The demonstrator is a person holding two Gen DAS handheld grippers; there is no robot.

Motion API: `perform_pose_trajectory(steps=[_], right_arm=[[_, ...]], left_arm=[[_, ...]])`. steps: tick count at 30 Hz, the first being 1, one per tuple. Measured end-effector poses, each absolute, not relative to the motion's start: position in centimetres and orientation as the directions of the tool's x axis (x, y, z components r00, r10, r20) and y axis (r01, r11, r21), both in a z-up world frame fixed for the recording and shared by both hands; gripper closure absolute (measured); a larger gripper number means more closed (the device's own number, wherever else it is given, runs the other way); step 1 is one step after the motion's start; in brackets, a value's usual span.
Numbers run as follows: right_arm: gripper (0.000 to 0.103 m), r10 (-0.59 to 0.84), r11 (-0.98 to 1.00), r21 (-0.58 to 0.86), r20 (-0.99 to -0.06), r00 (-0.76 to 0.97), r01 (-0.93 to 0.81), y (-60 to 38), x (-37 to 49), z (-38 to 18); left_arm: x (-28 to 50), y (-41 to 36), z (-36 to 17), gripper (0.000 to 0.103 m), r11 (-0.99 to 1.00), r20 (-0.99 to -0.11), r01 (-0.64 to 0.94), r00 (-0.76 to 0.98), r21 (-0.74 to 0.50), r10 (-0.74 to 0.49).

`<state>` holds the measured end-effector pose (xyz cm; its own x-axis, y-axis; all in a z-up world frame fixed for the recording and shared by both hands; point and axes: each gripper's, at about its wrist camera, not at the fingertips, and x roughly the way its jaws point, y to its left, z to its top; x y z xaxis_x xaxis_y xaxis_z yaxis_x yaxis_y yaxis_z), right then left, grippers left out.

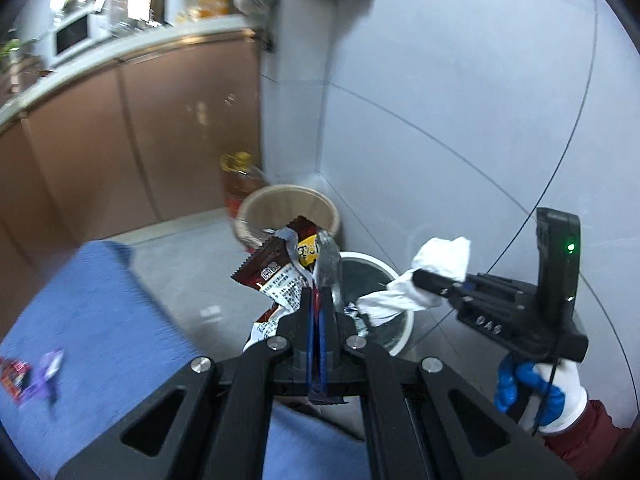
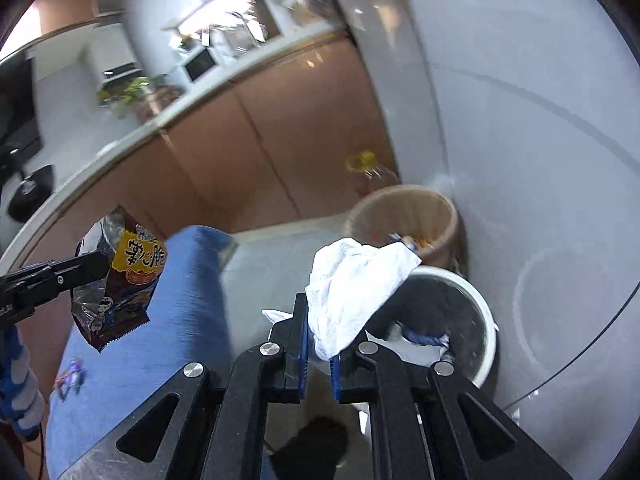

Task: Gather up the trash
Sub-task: 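Open both tools over the black-lined bin to drop the bag and tissue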

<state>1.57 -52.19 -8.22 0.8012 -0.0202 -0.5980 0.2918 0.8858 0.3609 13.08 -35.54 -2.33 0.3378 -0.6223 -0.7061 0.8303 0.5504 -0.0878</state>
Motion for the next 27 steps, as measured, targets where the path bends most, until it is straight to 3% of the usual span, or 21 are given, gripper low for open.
perform_pose_trajectory(steps=[15,24,26,27], right_arm=[[0.091,-0.066,0.833,0.338,-0.725,0.686,0.438,-57.8,5.1,-16.5],[0.065,-0.093,0.828,0.298,-0.762,0.641,0.474,-58.1,5.4,-18.4],[0.064,-0.092,0.824,0.302,-0.763,0.640,0.479,-58.0,5.2,-18.3],[0.064,-0.093,0.823,0.303,-0.764,0.639,0.481,-57.9,5.1,-18.3]], left_arm=[[18.2,-48.6,-12.4,0.100,0.496,-0.765,0.833,0.147,-0.247,-0.627],[19.4,-51.0,-14.9,0.097,0.531,-0.792,0.793,0.105,-0.297,-0.601],[19.3,-50.9,-15.0,0.093,0.536,-0.794,0.789,0.104,-0.301,-0.599],[19.3,-50.8,-14.9,0.081,0.539,-0.793,0.786,0.106,-0.303,-0.600]])
